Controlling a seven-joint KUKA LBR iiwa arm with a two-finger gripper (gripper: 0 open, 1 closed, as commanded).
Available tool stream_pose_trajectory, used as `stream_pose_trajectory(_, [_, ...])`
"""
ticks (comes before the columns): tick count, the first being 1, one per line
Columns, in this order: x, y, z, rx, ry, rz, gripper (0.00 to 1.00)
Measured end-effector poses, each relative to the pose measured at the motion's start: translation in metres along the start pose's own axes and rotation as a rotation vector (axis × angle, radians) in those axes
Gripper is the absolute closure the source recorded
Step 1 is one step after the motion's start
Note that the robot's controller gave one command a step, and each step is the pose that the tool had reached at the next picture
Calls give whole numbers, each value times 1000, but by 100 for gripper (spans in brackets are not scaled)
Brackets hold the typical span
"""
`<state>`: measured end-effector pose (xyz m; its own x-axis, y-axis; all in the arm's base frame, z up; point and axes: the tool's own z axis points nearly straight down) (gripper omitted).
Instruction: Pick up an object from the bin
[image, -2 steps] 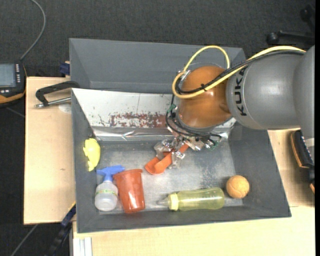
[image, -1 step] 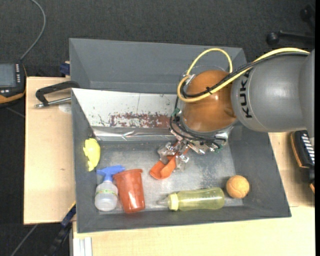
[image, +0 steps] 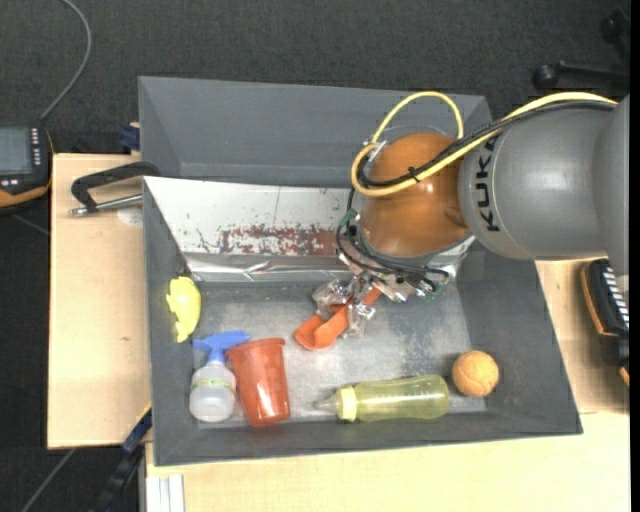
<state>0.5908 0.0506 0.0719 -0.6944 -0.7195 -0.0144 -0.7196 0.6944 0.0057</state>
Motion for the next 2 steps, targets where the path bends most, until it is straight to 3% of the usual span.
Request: stream_pose_trajectory(2, [2, -16, -3, -2, -4, -11, 100])
